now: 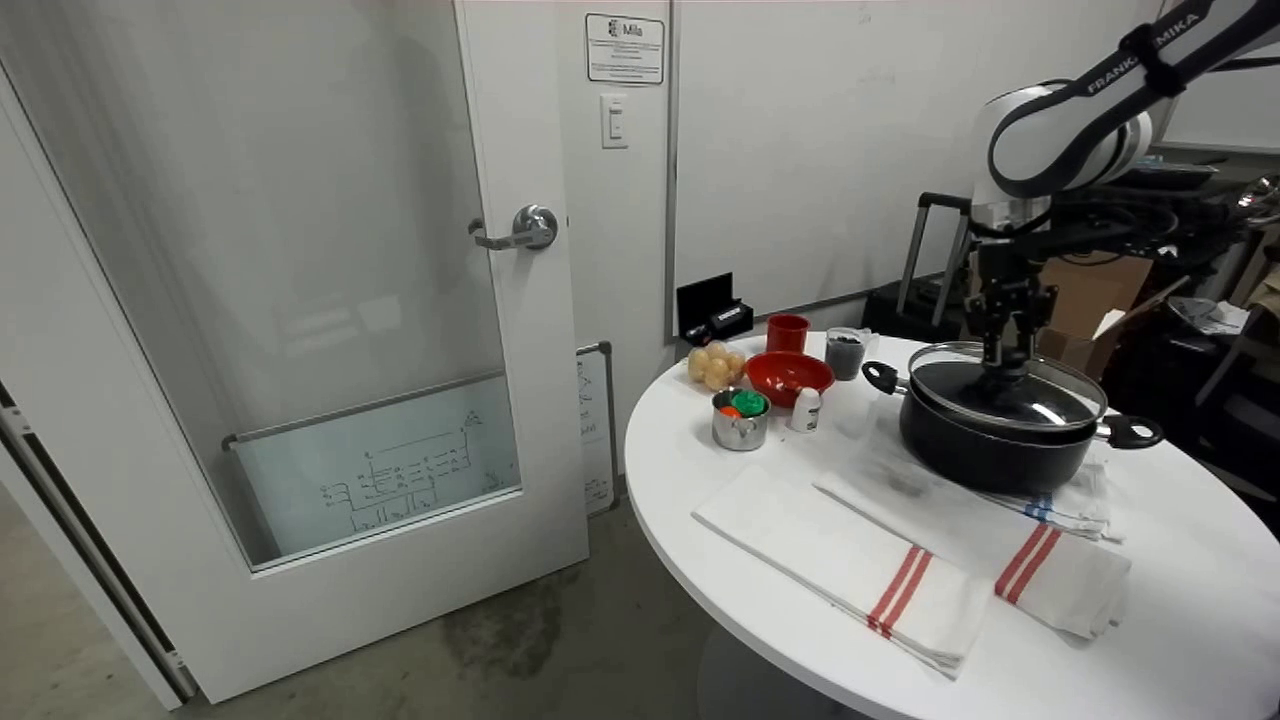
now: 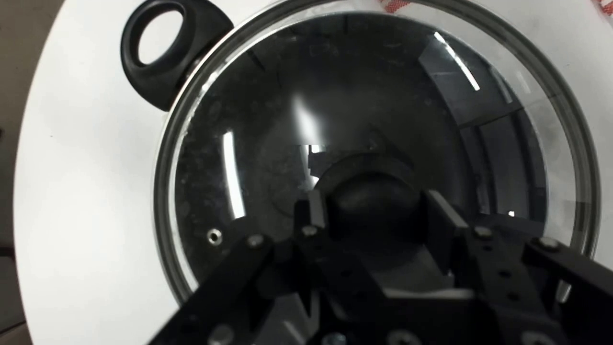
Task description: Pick up the lid and cover the pot
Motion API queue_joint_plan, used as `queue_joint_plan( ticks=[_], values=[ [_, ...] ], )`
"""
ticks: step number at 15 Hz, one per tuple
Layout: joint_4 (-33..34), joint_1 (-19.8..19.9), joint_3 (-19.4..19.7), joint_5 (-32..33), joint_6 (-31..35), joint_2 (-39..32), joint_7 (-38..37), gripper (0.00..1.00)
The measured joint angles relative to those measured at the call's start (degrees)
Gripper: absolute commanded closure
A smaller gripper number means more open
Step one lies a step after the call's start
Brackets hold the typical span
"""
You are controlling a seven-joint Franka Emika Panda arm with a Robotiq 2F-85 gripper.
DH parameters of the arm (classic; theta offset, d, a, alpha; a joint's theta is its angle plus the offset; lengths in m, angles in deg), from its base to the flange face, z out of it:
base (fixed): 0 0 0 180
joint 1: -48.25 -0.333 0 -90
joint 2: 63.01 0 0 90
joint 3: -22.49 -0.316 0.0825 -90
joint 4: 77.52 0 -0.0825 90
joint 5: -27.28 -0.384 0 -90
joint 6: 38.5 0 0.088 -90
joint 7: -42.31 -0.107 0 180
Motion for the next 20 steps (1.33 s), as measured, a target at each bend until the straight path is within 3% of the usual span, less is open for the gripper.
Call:
queue_joint_plan(
  ticks=[20],
  values=[
    [0.83,0.6,0.35,-0.55,0.28,-2.7,0.0,0.75]
  ],
)
